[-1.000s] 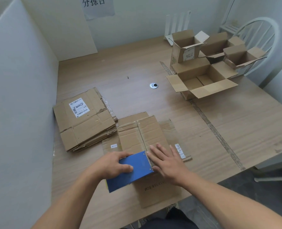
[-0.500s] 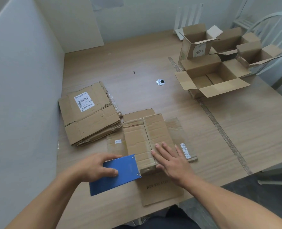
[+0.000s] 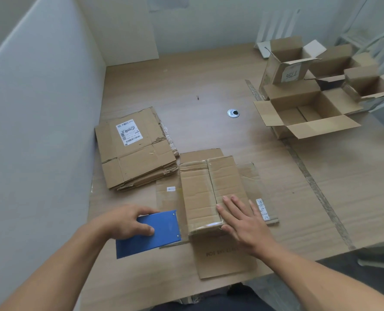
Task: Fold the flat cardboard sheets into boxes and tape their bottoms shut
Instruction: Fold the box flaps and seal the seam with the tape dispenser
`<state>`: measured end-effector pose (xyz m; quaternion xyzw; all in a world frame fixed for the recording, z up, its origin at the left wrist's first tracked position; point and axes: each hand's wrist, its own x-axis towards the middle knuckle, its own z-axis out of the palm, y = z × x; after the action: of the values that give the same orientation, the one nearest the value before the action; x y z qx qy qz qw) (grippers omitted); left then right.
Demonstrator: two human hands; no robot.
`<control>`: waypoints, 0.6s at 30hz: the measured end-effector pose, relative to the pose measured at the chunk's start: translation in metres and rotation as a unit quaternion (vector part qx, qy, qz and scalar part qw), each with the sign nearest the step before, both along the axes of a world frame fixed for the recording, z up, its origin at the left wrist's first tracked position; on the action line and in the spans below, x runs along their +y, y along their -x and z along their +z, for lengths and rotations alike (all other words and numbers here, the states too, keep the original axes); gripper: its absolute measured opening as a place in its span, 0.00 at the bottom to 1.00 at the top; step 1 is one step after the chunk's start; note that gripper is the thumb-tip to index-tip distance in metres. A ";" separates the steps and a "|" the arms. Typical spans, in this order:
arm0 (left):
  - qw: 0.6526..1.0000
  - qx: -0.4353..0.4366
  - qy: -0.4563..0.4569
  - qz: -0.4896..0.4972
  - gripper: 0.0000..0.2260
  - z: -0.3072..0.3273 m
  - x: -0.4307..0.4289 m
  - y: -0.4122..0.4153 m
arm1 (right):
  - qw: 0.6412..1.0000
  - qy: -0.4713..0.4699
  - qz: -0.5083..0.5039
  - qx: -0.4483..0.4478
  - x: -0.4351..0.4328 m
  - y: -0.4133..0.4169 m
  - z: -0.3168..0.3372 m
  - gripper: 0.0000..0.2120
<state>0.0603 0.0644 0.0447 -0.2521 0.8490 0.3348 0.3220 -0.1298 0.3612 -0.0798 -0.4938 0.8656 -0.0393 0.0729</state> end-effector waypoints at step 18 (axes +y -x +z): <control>0.979 0.050 0.194 -0.033 0.29 -0.019 0.045 0.011 | 0.998 -0.057 -0.014 -0.011 -0.003 -0.004 0.008 0.26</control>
<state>0.0498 0.1091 0.0256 -0.2647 0.9206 0.1648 0.2352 -0.1254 0.3585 -0.0716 -0.4764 0.8724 0.0035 0.1095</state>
